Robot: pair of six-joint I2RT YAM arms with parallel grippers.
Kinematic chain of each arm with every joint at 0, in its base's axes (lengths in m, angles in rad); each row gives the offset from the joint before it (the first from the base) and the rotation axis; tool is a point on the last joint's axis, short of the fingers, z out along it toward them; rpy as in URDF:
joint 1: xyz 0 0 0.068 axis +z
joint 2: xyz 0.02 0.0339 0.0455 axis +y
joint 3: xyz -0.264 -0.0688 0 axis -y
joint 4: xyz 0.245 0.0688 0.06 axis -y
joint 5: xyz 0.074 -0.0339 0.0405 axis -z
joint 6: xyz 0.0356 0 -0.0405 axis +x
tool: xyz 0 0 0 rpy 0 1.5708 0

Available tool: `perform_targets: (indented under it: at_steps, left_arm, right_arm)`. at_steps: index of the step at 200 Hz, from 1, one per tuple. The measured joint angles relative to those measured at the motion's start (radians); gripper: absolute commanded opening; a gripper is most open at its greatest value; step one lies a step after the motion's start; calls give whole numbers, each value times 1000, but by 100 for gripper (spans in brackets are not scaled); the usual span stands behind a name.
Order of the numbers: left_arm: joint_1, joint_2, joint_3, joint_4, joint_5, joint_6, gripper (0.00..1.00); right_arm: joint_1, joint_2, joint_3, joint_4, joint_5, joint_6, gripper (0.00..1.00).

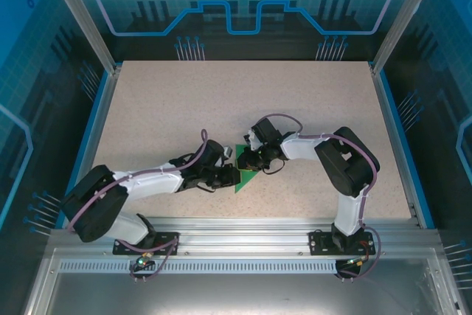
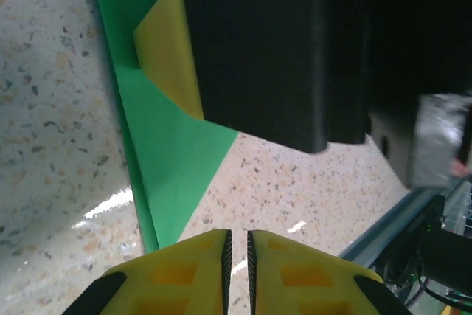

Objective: Fold a paper plane with a square sheet of paper (pick it up from the middle)
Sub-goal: Fourth fold the wing at the center of the table.

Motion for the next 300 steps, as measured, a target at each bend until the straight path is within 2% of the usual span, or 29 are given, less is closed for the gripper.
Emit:
perform_targets:
  at_steps: [84, 142, 187, 212, 264, 300]
  left_arm:
    - [0, 174, 0, 129, -18, -10, 15]
    - [3, 188, -2, 147, -16, -37, 10]
    - [3, 198, -13, 189, -12, -48, 9]
    - [3, 207, -12, 205, -6, -56, 9]
    - [3, 210, -11, 212, -6, -56, 9]
    - [3, 211, -11, 212, -6, -55, 9]
  right_arm:
    - [0, 0, 0, 0, 0, 0, 16]
    - [-5, -11, 0, -8, 4, 0, 18]
    - [-86, -156, -3, -73, 48, -12, 19]
    - [-91, -211, -4, -62, 45, -12, 18]
    - [14, -101, -7, -26, 34, 0, 16]
    - [9, -16, -8, -4, 32, 10, 16]
